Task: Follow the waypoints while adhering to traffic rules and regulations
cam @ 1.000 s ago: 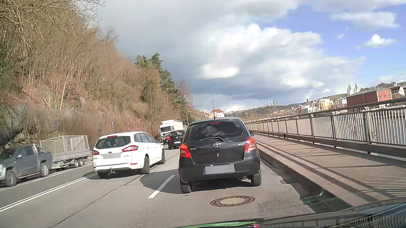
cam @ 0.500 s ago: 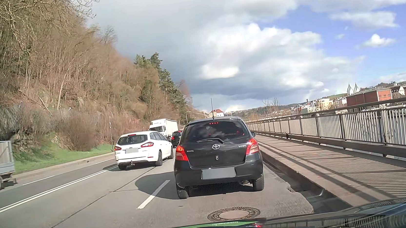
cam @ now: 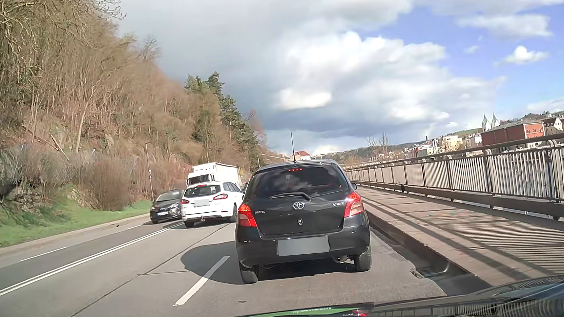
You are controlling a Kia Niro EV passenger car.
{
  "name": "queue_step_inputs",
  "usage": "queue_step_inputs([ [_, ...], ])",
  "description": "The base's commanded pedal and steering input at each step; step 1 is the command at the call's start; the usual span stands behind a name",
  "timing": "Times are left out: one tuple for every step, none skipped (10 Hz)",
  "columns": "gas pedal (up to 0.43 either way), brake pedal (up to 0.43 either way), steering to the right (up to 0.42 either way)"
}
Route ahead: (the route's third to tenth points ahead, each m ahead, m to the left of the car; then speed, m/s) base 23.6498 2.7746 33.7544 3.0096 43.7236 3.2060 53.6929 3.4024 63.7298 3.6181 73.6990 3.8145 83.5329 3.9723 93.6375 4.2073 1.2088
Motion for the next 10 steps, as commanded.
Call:
queue_step_inputs([
  [0.0,0.195,-0.009],
  [0.0,0.207,-0.009],
  [0.0,0.213,-0.009],
  [0.0,0.207,-0.009],
  [0.0,0.207,-0.009],
  [0.0,0.207,-0.01],
  [0.0,0.207,-0.009],
  [0.0,0.207,-0.009],
  [0.0,0.207,-0.009],
  [0.0,0.207,-0.009],
])
